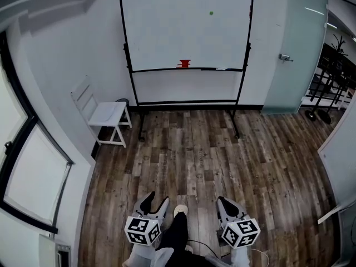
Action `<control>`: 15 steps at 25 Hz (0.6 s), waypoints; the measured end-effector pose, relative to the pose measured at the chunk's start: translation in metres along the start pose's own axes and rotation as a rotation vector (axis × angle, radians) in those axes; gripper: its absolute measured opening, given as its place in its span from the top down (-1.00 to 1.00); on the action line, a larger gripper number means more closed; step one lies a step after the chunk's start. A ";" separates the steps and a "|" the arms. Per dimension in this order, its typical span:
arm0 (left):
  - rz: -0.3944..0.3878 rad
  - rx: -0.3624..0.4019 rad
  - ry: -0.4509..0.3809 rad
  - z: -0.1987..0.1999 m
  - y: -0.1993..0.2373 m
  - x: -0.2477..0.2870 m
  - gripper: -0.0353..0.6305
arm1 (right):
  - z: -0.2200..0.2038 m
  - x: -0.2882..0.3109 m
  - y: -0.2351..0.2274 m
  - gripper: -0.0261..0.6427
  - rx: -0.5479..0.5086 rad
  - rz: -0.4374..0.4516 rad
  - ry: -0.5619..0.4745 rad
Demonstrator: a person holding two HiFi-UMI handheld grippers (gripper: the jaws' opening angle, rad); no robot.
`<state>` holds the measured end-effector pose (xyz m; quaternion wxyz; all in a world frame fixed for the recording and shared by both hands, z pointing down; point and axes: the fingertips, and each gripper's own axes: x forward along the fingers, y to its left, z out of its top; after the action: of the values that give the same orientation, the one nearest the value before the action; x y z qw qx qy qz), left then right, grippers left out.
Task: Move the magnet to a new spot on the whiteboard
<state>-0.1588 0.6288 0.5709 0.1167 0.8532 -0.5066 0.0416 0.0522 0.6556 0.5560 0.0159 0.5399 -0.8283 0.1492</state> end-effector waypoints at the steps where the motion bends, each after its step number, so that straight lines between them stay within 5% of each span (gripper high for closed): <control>1: -0.001 -0.001 0.001 0.001 0.001 0.004 0.23 | 0.000 0.003 -0.003 0.83 0.003 -0.002 0.001; 15: -0.021 -0.009 -0.010 0.027 0.031 0.089 0.23 | 0.026 0.077 -0.040 0.84 0.007 0.005 0.003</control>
<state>-0.1443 0.5318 0.5669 0.1183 0.8582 -0.4983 0.0339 0.0597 0.5652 0.5546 0.0147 0.5375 -0.8292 0.1528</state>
